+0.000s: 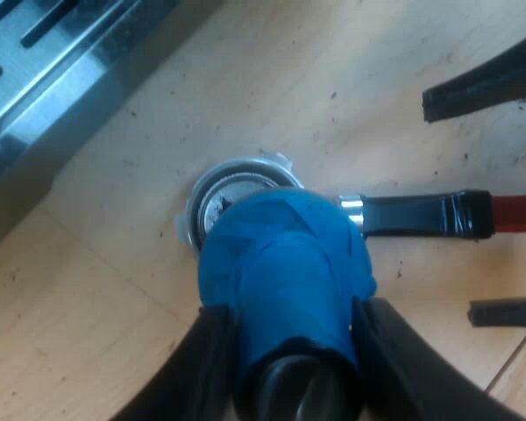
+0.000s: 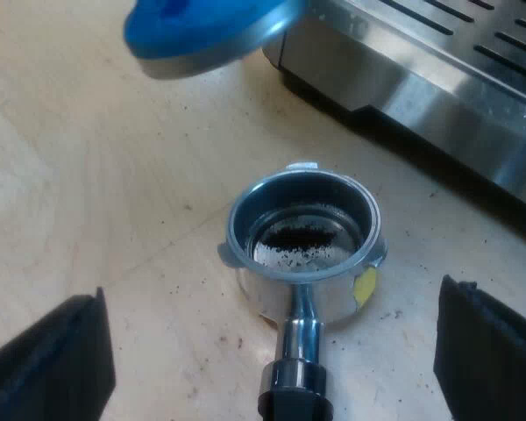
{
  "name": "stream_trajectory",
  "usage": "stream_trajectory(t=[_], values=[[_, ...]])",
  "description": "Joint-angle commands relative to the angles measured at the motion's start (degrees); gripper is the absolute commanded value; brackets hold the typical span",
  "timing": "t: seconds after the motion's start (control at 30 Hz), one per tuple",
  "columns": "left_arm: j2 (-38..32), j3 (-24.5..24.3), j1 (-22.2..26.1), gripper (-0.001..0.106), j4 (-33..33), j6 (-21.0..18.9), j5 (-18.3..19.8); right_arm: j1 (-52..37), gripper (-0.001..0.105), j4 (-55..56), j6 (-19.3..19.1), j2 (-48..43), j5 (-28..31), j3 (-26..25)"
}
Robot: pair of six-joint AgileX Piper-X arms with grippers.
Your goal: Grind coffee beans and then tamp
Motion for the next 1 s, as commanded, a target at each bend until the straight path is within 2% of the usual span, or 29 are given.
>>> stream_trajectory(t=[0.03, 0.37, 0.73, 1.0], values=[[-0.1, -0.7, -0.2, 0.0, -0.7, -0.4, 0.1, -0.1, 0.077, -0.3, 0.2, 0.0, -0.5, 0.0], [5.3, -0.7, -0.2, 0.0, -3.5, 0.5, 2.3, -0.1, 0.077, -0.3, 0.2, 0.0, -0.5, 0.0], [9.7, -0.7, -0.2, 0.0, -3.6, 0.9, 2.3, -0.1, 0.077, -0.3, 0.2, 0.0, -0.5, 0.0], [11.9, -0.7, -0.2, 0.0, -3.9, 2.6, 2.3, -0.1, 0.077, -0.3, 0.2, 0.0, -0.3, 0.0]])
